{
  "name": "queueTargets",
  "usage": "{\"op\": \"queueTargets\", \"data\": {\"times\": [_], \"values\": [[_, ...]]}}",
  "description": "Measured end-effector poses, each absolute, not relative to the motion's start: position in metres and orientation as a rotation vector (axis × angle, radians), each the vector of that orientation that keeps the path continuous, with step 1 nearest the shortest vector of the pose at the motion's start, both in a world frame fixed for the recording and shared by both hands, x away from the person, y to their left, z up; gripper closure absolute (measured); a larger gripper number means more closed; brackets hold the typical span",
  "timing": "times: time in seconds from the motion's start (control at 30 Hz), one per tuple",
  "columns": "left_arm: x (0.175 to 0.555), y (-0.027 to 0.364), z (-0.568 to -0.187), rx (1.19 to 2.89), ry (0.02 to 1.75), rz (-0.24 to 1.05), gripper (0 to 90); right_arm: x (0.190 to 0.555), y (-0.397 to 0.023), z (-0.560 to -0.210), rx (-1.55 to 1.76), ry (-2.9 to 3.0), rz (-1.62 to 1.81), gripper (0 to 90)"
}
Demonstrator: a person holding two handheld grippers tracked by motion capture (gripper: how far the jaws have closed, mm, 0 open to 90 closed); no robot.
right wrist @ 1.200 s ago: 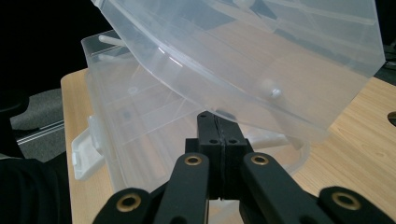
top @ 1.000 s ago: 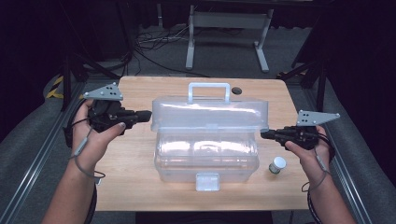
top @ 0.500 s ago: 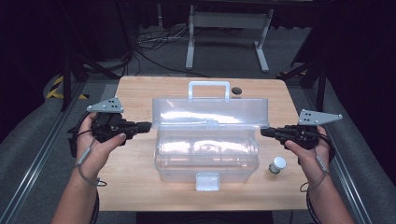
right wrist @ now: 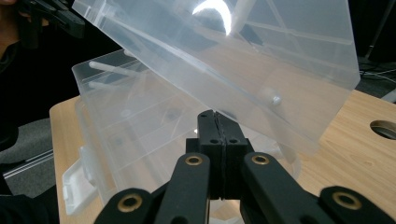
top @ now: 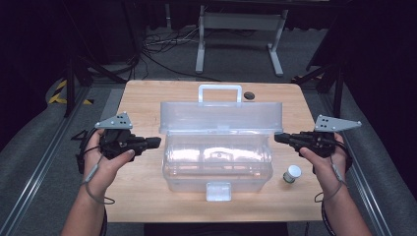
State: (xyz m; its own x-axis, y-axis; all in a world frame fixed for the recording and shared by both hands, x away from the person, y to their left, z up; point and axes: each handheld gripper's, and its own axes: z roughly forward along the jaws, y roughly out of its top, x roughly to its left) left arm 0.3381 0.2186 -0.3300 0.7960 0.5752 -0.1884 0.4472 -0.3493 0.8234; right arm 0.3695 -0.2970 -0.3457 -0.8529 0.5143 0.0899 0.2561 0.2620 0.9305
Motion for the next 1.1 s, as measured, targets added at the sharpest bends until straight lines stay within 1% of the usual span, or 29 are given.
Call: {"op": "queueTargets", "data": {"times": [0.17, 0.33, 0.67, 0.8, 1.1], "values": [[0.341, 0.210, -0.333, 1.975, 0.752, 0.166, 90.0, 0.369, -0.297, -0.345, 0.717, 2.298, 1.613, 90.0], [0.345, 0.205, -0.331, 1.959, 0.767, 0.208, 89.8, 0.368, -0.297, -0.345, 0.713, 2.299, 1.607, 90.0], [0.350, 0.204, -0.327, 1.949, 0.787, 0.233, 89.9, 0.370, -0.295, -0.341, 0.724, 2.286, 1.604, 90.0], [0.353, 0.202, -0.323, 1.960, 0.794, 0.261, 89.8, 0.373, -0.294, -0.338, 0.730, 2.275, 1.598, 90.0], [0.365, 0.199, -0.321, 1.940, 0.811, 0.267, 89.9, 0.380, -0.292, -0.332, 0.736, 2.254, 1.602, 90.0]]}}
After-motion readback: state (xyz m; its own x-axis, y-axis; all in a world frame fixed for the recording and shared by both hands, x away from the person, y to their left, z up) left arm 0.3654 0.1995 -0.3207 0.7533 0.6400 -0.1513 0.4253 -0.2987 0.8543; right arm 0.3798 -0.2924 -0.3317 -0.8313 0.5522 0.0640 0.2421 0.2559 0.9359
